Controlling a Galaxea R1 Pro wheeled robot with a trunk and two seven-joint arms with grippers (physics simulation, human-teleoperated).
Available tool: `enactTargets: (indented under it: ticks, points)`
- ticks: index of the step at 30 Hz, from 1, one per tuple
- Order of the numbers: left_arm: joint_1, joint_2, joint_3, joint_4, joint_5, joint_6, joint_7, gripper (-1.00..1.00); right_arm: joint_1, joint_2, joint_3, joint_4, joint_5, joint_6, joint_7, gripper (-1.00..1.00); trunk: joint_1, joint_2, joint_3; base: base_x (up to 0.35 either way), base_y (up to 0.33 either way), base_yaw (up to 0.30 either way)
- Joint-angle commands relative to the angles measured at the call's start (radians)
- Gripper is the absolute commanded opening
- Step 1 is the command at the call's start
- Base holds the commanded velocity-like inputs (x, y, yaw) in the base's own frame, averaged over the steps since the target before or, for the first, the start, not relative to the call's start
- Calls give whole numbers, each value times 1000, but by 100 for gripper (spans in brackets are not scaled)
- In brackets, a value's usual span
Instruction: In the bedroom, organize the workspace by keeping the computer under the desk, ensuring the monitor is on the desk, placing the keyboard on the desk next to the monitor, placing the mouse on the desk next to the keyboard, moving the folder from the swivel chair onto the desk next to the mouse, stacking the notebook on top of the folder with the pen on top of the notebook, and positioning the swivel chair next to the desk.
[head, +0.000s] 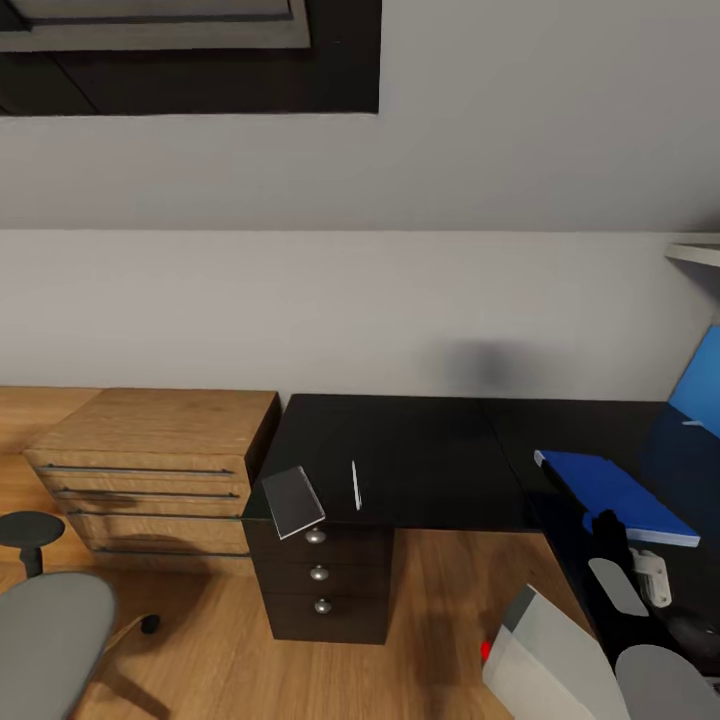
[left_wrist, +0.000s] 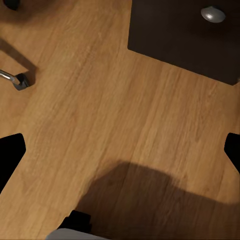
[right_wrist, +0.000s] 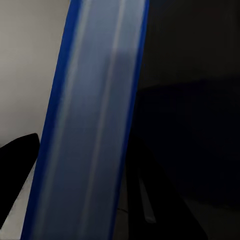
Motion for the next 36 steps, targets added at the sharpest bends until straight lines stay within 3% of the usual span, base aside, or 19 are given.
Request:
enactTargets:
  ticks: [1, 9, 36]
  points:
    - [-1, 1, -9, 0, 10, -14, 6, 100, -1, 5, 2, -1, -6, -22, 2, -100, 4, -8, -4, 0, 0, 0]
    - [-1, 1, -10, 0, 9, -28, 4, 100, -1, 24, 2, -1, -6, -54, 11, -100, 35, -64, -29, 0, 0, 0]
    - [-1, 2, -9, 0, 9, -31, 4, 100, -1, 24, -1, 5, -6, -55, 11, -100, 138, -253, -114, 0, 0, 0]
